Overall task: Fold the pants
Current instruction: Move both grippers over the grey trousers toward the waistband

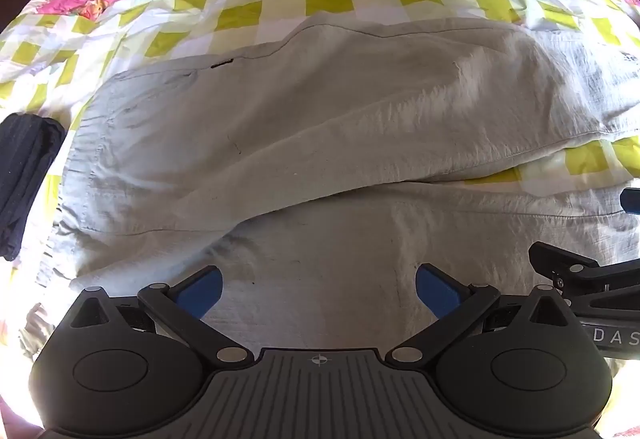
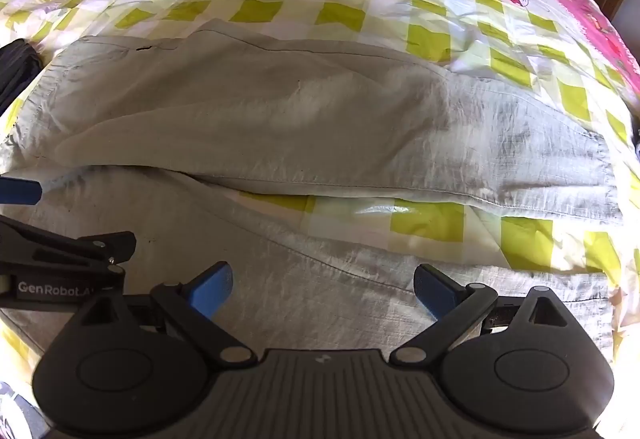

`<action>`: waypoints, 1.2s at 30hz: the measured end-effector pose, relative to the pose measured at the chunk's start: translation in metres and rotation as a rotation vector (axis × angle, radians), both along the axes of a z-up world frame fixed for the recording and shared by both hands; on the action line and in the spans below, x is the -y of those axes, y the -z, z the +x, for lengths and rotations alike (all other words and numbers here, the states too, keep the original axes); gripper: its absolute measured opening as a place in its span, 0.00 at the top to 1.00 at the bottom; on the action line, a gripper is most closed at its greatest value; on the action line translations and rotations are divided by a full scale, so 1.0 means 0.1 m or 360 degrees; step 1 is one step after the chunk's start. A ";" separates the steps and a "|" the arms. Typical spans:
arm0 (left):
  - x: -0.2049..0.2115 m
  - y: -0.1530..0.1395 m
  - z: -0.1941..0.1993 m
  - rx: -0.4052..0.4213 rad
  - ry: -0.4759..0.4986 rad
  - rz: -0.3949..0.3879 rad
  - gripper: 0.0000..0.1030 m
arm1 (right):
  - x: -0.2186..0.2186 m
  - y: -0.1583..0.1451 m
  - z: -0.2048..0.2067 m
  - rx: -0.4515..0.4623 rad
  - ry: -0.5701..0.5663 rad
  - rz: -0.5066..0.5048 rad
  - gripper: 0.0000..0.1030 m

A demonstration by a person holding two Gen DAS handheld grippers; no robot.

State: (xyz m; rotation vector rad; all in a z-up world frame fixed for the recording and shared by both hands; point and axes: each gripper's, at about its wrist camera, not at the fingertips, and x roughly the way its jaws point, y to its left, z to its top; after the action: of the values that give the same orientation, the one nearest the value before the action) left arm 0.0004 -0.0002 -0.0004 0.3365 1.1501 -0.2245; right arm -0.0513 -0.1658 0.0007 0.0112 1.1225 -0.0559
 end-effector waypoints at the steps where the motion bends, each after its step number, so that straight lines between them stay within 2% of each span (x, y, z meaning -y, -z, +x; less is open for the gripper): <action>1: 0.01 0.00 0.00 -0.0008 -0.0007 -0.0003 0.00 | 0.00 0.00 0.00 -0.0001 0.0000 -0.0001 0.00; 3: 0.00 -0.01 0.07 -0.0058 -0.0021 -0.0007 0.00 | 0.00 0.00 0.00 0.0000 -0.0001 -0.0004 0.00; 7: -0.08 0.00 0.12 0.0002 -0.0010 -0.0017 0.00 | -0.10 -0.02 0.10 0.0003 -0.0013 -0.0004 0.00; 20: -0.28 -0.03 0.48 0.0011 -0.0004 -0.0025 0.00 | -0.27 0.00 0.53 -0.0021 -0.0158 0.0007 0.00; 24: -0.46 -0.14 0.62 0.0059 0.0011 -0.0053 0.00 | -0.36 -0.10 0.71 0.0033 -0.0253 0.0008 0.00; 30: -0.99 -0.33 1.14 0.0265 0.0032 0.0006 0.00 | -0.56 -0.25 1.25 0.0176 -0.0456 -0.0004 0.01; 31: -1.07 -0.34 1.26 0.0296 0.0039 0.0030 0.00 | -0.61 -0.25 1.37 0.0193 -0.0506 -0.0010 0.04; 34: -1.26 -0.27 1.64 0.0356 0.0096 0.0091 0.00 | -0.74 -0.15 1.74 0.0199 -0.0660 -0.0037 0.10; 36: -1.34 -0.17 1.89 0.0341 0.0152 0.0093 0.00 | -0.81 -0.07 1.95 0.0172 -0.0759 -0.0049 0.13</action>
State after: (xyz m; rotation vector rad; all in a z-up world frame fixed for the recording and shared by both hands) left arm 0.1896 0.1338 0.0164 0.4567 0.9315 -0.2331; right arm 0.1435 -0.0853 0.0077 -0.2772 0.9916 0.3496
